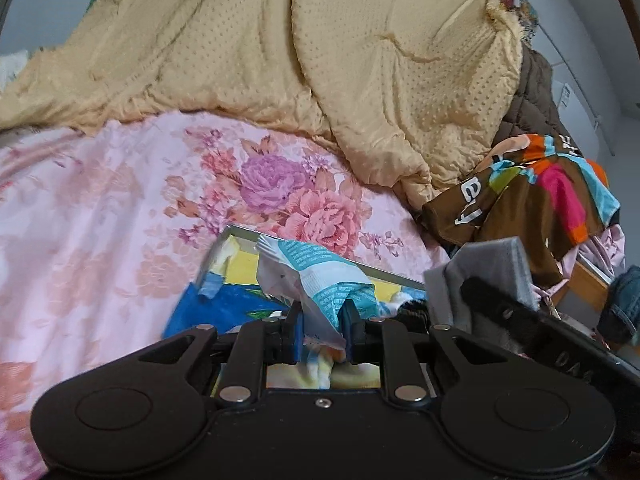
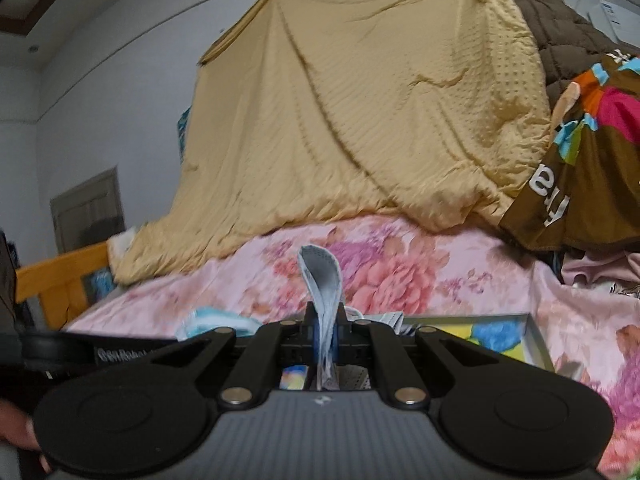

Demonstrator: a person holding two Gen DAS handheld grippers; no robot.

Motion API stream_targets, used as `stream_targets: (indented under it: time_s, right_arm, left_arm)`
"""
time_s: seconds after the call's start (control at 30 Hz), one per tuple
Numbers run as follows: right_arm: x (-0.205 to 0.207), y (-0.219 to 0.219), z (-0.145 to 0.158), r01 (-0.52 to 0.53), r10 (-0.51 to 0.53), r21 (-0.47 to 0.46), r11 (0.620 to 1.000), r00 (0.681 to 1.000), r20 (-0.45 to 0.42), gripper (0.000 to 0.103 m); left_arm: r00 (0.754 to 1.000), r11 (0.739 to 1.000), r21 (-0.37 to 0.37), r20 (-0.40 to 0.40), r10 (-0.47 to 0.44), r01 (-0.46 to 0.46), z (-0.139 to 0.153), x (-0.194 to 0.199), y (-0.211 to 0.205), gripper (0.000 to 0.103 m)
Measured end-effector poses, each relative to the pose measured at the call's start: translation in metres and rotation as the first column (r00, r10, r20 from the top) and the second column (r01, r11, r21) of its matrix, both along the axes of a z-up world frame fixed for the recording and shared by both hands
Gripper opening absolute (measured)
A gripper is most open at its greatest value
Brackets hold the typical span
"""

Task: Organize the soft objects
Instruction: 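Carry the packet in the left gripper and mask in the right gripper to the tray, then lower the packet and mask into the tray and open both grippers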

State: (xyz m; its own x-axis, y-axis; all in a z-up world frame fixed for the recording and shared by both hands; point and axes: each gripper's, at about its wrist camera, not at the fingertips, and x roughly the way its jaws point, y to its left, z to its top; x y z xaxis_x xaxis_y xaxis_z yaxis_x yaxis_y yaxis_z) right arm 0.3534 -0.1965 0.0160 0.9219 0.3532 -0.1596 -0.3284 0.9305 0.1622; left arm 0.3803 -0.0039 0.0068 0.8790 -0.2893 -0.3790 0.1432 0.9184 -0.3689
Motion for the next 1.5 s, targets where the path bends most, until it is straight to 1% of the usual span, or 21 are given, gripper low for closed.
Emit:
stream_targets:
  time_s: [0.07, 0.17, 0.3, 0.37, 0.5, 0.6, 0.7, 0.83, 0.93, 1.07, 1.1, 1.17, 1.23, 1.37, 1.43, 1.5]
  right_arm:
    - [0.012, -0.005, 0.002, 0.014, -0.014, 0.023, 1.0, 1.0, 0.007, 0.006]
    - [0.028, -0.013, 0.002, 0.036, -0.036, 0.033, 0.999, 0.999, 0.005, 0.006]
    - [0.047, -0.026, -0.005, 0.059, -0.056, 0.07, 0.996, 0.997, -0.052, 0.006]
    - [0.056, -0.031, -0.009, 0.067, -0.061, 0.073, 0.995, 0.995, -0.082, 0.006]
    - [0.077, -0.037, -0.019, 0.073, -0.059, 0.076, 0.994, 0.985, -0.165, 0.006]
    - [0.089, -0.04, -0.027, 0.075, -0.052, 0.099, 0.992, 0.974, -0.222, 0.006]
    - [0.096, -0.042, -0.032, 0.073, -0.042, 0.112, 0.991, 0.965, -0.257, 0.006]
    - [0.099, -0.04, -0.033, 0.074, -0.043, 0.103, 0.992, 0.961, -0.273, 0.008]
    - [0.099, -0.039, -0.031, 0.083, -0.056, 0.091, 0.992, 0.961, -0.271, 0.014]
    - [0.1, -0.038, -0.028, 0.083, -0.061, 0.072, 0.994, 0.961, -0.271, 0.017]
    - [0.099, -0.038, -0.028, 0.084, -0.064, 0.063, 0.994, 0.961, -0.27, 0.019]
    - [0.099, -0.038, -0.026, 0.087, -0.07, 0.054, 0.995, 0.96, -0.27, 0.024]
    - [0.099, -0.038, -0.025, 0.093, -0.081, 0.034, 0.995, 0.961, -0.266, 0.031]
    - [0.097, -0.038, -0.023, 0.096, -0.089, 0.015, 0.995, 0.96, -0.264, 0.038]
    - [0.096, -0.038, -0.023, 0.097, -0.092, 0.005, 0.995, 0.961, -0.26, 0.046]
    - [0.095, -0.038, -0.022, 0.097, -0.096, -0.006, 0.995, 0.961, -0.26, 0.05]
  left_arm:
    - [1.0, 1.0, -0.01, -0.014, -0.008, 0.008, -0.001, 0.018, -0.005, 0.02]
    - [0.999, 1.0, -0.002, -0.03, -0.017, 0.016, -0.003, 0.041, -0.015, 0.02]
    - [0.999, 1.0, 0.011, -0.05, -0.019, 0.019, -0.01, 0.062, -0.027, 0.02]
    - [0.998, 1.0, 0.017, -0.059, -0.02, 0.021, -0.015, 0.07, -0.032, 0.02]
    - [0.997, 1.0, 0.019, -0.082, -0.006, 0.007, -0.024, 0.082, -0.037, 0.02]
    - [0.995, 1.0, 0.007, -0.098, 0.006, -0.006, -0.03, 0.087, -0.036, 0.02]
    - [0.993, 1.0, -0.009, -0.117, 0.018, -0.019, -0.036, 0.089, -0.034, 0.021]
    - [0.99, 0.998, -0.036, -0.135, 0.037, -0.042, -0.041, 0.09, -0.03, 0.021]
    - [0.986, 0.997, -0.05, -0.157, 0.056, -0.064, -0.042, 0.09, -0.027, 0.022]
    - [0.984, 0.996, -0.042, -0.166, 0.068, -0.076, -0.04, 0.089, -0.027, 0.026]
    - [0.983, 0.996, -0.036, -0.169, 0.072, -0.079, -0.039, 0.089, -0.028, 0.026]
    - [0.982, 0.996, -0.034, -0.172, 0.076, -0.083, -0.038, 0.088, -0.028, 0.027]
    - [0.981, 0.996, -0.029, -0.179, 0.081, -0.087, -0.037, 0.087, -0.029, 0.029]
    - [0.977, 0.995, -0.016, -0.189, 0.093, -0.098, -0.035, 0.085, -0.028, 0.035]
    - [0.977, 0.995, -0.015, -0.191, 0.098, -0.103, -0.034, 0.084, -0.028, 0.038]
    - [0.977, 0.994, -0.012, -0.187, 0.101, -0.105, -0.032, 0.082, -0.028, 0.042]
